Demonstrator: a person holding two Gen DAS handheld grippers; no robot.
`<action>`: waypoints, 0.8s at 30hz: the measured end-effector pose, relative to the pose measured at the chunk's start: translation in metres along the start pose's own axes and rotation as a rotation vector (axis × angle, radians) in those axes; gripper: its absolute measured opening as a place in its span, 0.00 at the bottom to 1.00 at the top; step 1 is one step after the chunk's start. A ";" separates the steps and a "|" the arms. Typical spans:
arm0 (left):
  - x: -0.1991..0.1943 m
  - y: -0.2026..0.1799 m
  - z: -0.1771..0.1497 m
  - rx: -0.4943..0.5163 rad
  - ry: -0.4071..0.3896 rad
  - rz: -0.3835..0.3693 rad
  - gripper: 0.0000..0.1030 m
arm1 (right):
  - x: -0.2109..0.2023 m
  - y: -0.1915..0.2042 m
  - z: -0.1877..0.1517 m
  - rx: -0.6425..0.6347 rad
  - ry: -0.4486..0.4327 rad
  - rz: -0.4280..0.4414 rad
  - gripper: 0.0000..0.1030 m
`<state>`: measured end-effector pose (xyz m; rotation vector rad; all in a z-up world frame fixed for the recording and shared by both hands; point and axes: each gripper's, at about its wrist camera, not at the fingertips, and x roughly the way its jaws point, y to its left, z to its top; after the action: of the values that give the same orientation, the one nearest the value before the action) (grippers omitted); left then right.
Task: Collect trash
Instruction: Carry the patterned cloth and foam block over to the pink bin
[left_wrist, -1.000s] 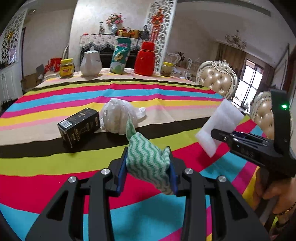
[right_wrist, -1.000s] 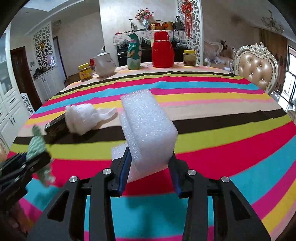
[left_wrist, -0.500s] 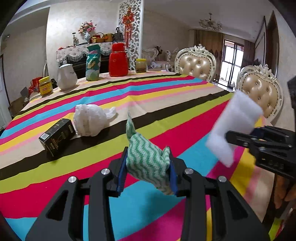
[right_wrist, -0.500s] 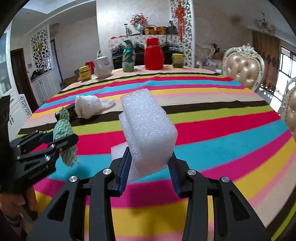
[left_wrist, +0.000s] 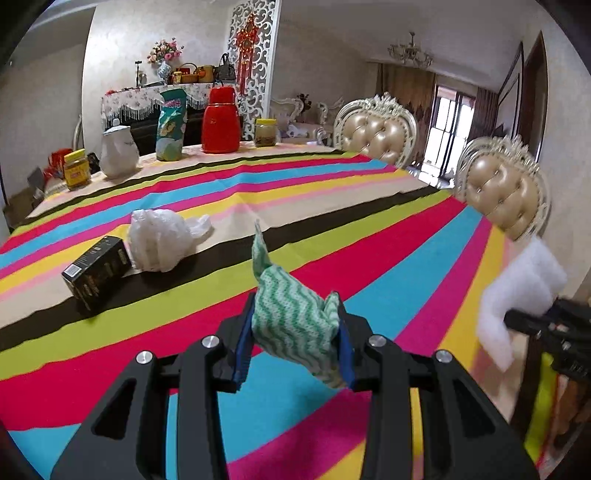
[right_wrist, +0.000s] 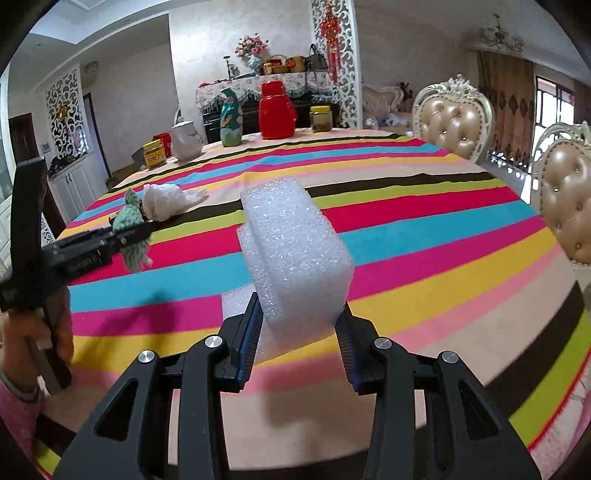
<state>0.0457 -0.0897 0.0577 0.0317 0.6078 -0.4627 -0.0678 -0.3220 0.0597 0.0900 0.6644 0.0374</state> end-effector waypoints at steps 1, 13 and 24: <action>-0.002 -0.004 0.001 0.003 -0.005 -0.003 0.36 | -0.004 -0.004 -0.002 0.006 -0.003 -0.002 0.37; -0.014 -0.115 -0.014 0.229 0.005 -0.123 0.36 | -0.050 -0.057 -0.024 0.052 -0.054 -0.049 0.37; -0.017 -0.197 -0.027 0.259 -0.002 -0.243 0.36 | -0.089 -0.097 -0.043 0.078 -0.089 -0.128 0.37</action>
<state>-0.0656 -0.2547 0.0657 0.2055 0.5488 -0.7756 -0.1635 -0.4214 0.0715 0.1230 0.5817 -0.1153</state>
